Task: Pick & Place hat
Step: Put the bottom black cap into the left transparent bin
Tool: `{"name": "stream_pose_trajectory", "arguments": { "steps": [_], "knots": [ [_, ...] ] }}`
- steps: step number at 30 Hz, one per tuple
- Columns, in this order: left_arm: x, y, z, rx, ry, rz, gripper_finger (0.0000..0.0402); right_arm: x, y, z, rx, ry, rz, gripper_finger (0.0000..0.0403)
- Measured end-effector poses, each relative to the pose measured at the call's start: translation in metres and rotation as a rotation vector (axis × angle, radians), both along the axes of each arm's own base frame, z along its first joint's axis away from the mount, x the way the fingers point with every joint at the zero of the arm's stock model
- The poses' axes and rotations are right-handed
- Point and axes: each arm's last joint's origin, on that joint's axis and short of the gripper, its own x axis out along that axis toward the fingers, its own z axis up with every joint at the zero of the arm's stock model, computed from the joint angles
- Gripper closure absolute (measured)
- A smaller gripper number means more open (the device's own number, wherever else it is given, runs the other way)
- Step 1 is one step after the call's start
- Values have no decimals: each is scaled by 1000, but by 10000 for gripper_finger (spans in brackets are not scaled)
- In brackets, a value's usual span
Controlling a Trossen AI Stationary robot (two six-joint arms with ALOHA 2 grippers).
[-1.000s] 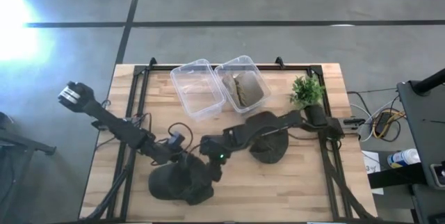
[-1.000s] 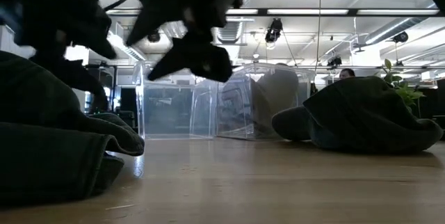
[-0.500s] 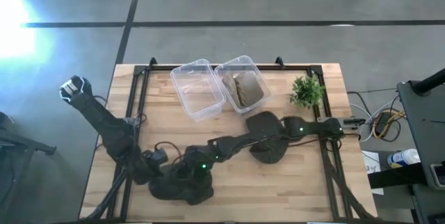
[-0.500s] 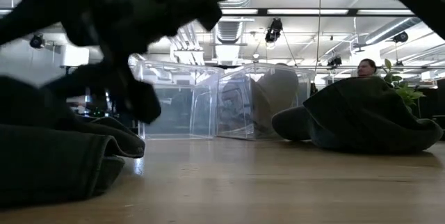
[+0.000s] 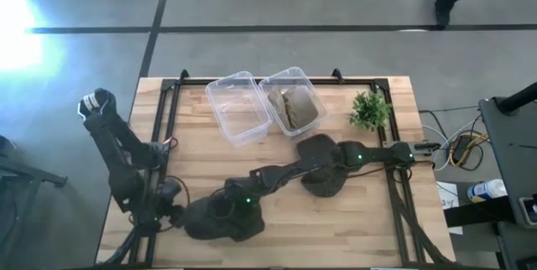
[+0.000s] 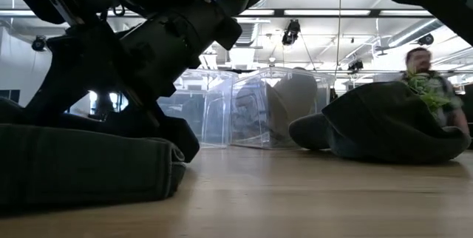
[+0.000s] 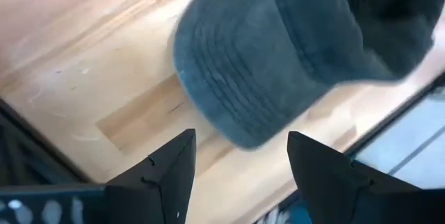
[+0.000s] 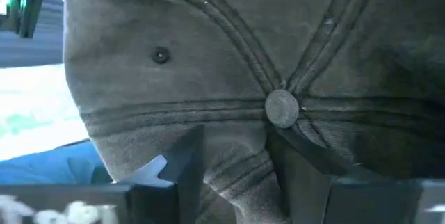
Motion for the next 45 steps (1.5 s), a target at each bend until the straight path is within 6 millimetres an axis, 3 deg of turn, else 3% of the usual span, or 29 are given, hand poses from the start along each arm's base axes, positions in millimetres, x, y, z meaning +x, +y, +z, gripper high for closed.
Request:
{"name": "stream_pose_trajectory", "arguments": {
  "steps": [9, 15, 26, 37, 41, 45],
  "knots": [
    [1, -11, -43, -171, -69, 92, 182, 0, -1, 0, 3, 22, -41, 259],
    [3, -13, -64, -146, -62, 99, 182, -1, -1, 0, 10, 28, -50, 268],
    [1, -15, -65, -128, -122, 102, 182, -1, -1, 0, 43, 52, -63, 275],
    [14, -12, -62, -83, -676, 330, 185, -1, 0, 1, 68, 61, -68, 275],
    [16, -16, -58, -75, -710, 268, 212, -1, 1, 6, 69, 43, -65, 275],
    [18, -17, -54, -37, -723, 231, 277, -1, 1, 13, 37, 14, -76, 275]
  ]
}}
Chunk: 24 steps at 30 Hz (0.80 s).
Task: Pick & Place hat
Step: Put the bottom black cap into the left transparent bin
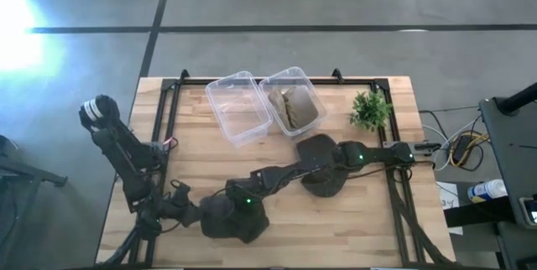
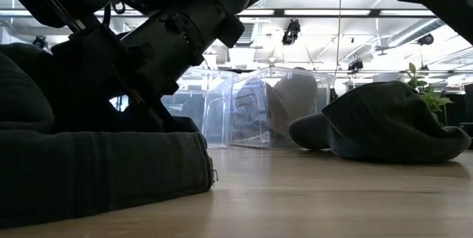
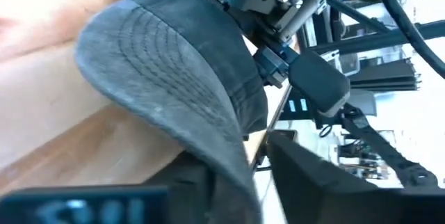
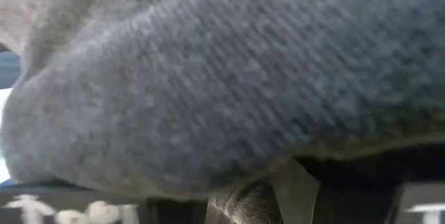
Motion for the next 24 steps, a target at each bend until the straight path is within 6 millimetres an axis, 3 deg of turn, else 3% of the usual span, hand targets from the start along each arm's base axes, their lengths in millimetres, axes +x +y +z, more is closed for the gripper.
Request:
{"name": "stream_pose_trajectory", "arguments": {
  "steps": [5, 10, 16, 24],
  "knots": [
    [3, 2, 1, 54, 16, 8, 383, -3, -3, 16, -29, -20, 13, 275],
    [5, 3, 10, 87, -31, 34, 394, -18, -9, 57, -104, -36, 99, 275],
    [5, 6, 31, 136, -135, 100, 397, -51, -21, 139, -323, -143, 148, 275],
    [5, 20, 100, 365, -341, 374, 397, -126, -45, 260, -766, -306, -187, 275]
  ]
}}
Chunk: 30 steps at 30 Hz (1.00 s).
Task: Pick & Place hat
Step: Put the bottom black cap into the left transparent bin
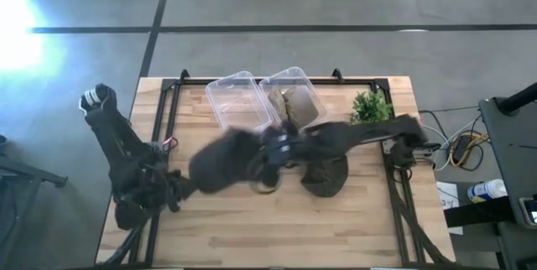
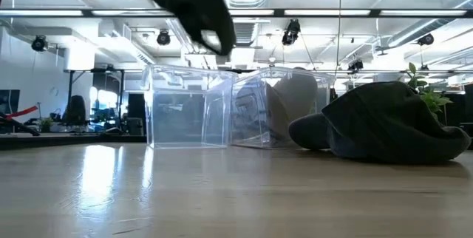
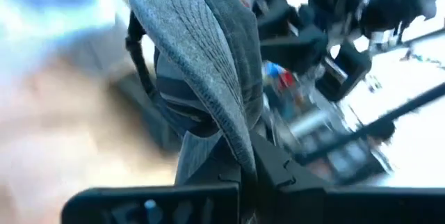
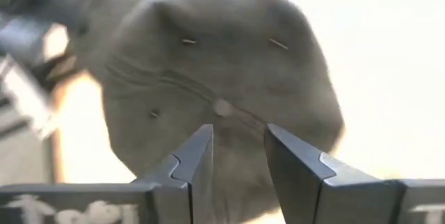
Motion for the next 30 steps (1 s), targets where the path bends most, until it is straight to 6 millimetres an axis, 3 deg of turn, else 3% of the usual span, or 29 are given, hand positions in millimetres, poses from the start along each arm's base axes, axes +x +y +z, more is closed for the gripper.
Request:
{"name": "stream_pose_trajectory", "arguments": {
  "steps": [3, 6, 11, 14, 18, 23, 30],
  "knots": [
    [1, 11, 32, 83, -8, 114, 397, -34, -6, 33, -131, -83, -160, 275],
    [6, 30, 62, 134, 13, 202, 397, -61, -15, 51, -185, -98, -272, 275],
    [20, 72, 99, 203, 65, 372, 397, -98, -27, 57, -179, -6, -399, 275],
    [28, 100, 113, 206, 66, 381, 397, -116, -31, 52, -157, 97, -466, 275],
    [44, 135, 107, 123, 138, 304, 397, -124, -31, 35, -66, 208, -477, 275],
    [58, 175, 78, -25, 450, 280, 397, -133, -32, 13, -26, 254, -538, 275],
    [60, 220, 79, -185, 482, 309, 397, -142, -34, -17, 11, 288, -654, 275]
  ]
}}
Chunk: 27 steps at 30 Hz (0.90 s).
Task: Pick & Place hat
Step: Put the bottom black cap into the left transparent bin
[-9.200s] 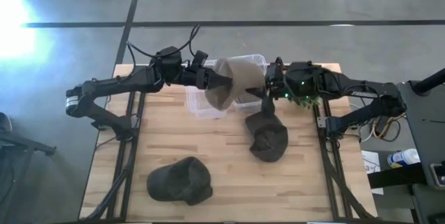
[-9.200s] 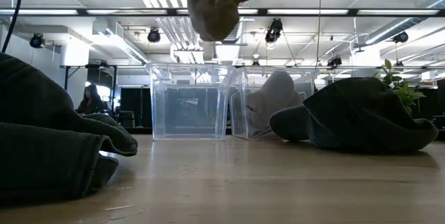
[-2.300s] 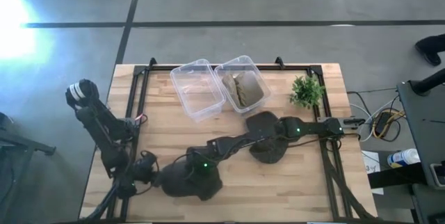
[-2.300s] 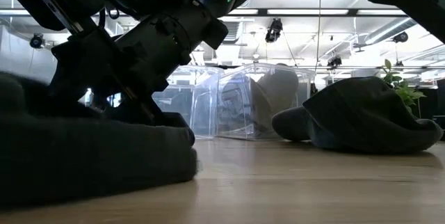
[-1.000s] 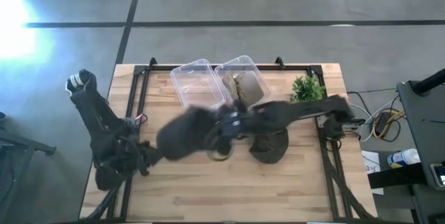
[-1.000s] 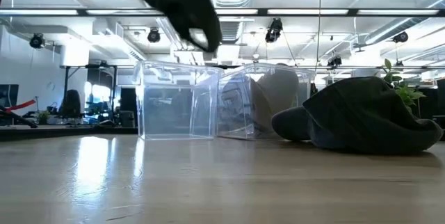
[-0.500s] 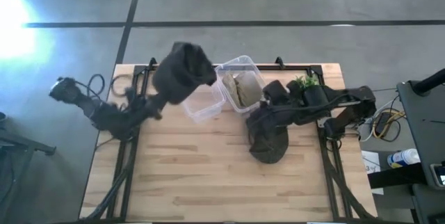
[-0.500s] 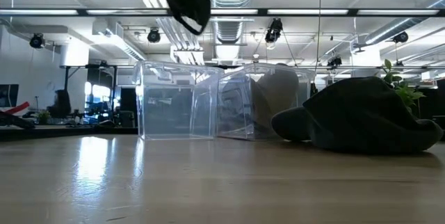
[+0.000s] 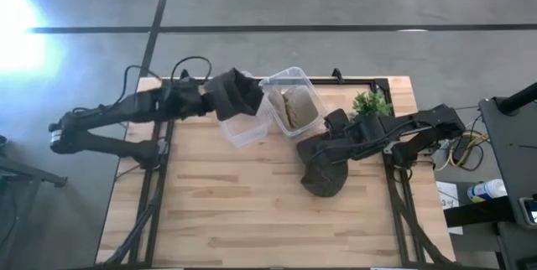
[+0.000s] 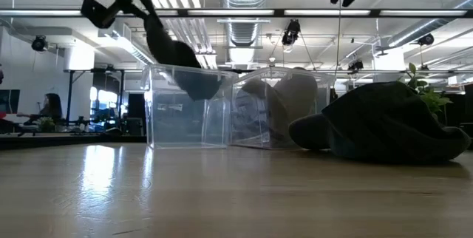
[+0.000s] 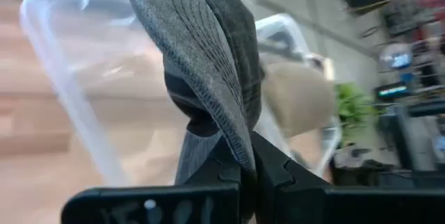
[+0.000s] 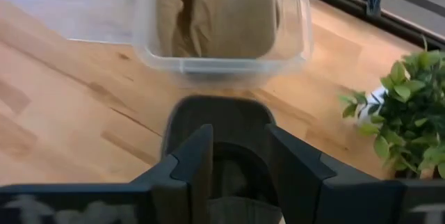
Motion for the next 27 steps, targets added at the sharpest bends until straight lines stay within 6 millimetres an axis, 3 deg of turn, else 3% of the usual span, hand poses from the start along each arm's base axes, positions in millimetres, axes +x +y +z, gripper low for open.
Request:
{"name": "stream_pose_trajectory", "arguments": {
  "steps": [7, 12, 21, 27],
  "knots": [
    [3, 10, -7, -202, 223, -55, 397, -2, -1, -19, -5, 39, -31, 275],
    [21, 20, 2, -173, 213, -52, 389, -1, -1, -24, -11, 47, -31, 275],
    [81, 40, -42, -213, 343, -235, 392, -3, 0, -23, 5, 38, -28, 275],
    [93, 45, -53, -186, 378, -359, 392, -14, 8, -24, 70, 37, 7, 275]
  ]
}}
